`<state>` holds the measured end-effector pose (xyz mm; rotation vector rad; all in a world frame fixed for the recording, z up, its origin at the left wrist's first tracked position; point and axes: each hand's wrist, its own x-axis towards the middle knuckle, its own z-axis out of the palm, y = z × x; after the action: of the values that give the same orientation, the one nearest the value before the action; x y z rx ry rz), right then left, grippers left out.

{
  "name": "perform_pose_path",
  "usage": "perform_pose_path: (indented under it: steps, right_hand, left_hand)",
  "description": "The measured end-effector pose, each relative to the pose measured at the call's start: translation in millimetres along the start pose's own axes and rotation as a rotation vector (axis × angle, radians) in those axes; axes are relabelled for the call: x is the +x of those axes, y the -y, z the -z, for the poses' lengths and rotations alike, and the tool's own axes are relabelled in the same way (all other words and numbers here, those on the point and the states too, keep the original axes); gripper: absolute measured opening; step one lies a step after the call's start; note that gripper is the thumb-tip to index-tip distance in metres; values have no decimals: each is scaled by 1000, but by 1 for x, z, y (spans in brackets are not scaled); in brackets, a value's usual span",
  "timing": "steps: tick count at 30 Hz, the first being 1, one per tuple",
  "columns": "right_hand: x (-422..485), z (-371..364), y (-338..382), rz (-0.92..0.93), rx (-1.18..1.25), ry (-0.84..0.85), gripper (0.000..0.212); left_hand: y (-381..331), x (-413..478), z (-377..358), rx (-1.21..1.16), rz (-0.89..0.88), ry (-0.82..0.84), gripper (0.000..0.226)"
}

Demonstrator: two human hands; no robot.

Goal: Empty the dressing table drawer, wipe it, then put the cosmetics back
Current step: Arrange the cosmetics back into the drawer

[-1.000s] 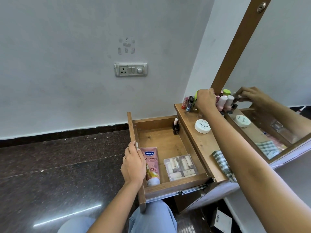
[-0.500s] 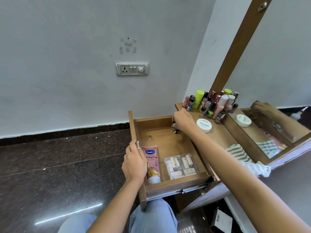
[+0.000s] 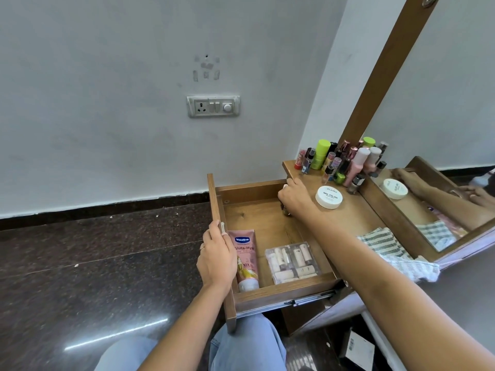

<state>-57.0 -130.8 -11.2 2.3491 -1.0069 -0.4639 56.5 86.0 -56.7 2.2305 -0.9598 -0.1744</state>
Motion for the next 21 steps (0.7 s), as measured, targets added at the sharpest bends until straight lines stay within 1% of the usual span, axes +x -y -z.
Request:
perform_pose_path:
  steps: [10, 16, 18, 21]
  right_hand:
    - [-1, 6, 9, -79, 34, 31, 19]
    - [-4, 5, 12, -96, 36, 24, 21]
    - [-4, 4, 12, -108, 84, 14, 21]
    - [-5, 10, 6, -155, 222, -29, 23]
  left_hand:
    - [-1, -1, 1, -7, -11, -9, 36]
    - [0, -1, 1, 0, -4, -5, 36]
    - [1, -1, 0, 4, -9, -6, 36]
    - [1, -1, 1, 3, -15, -4, 36]
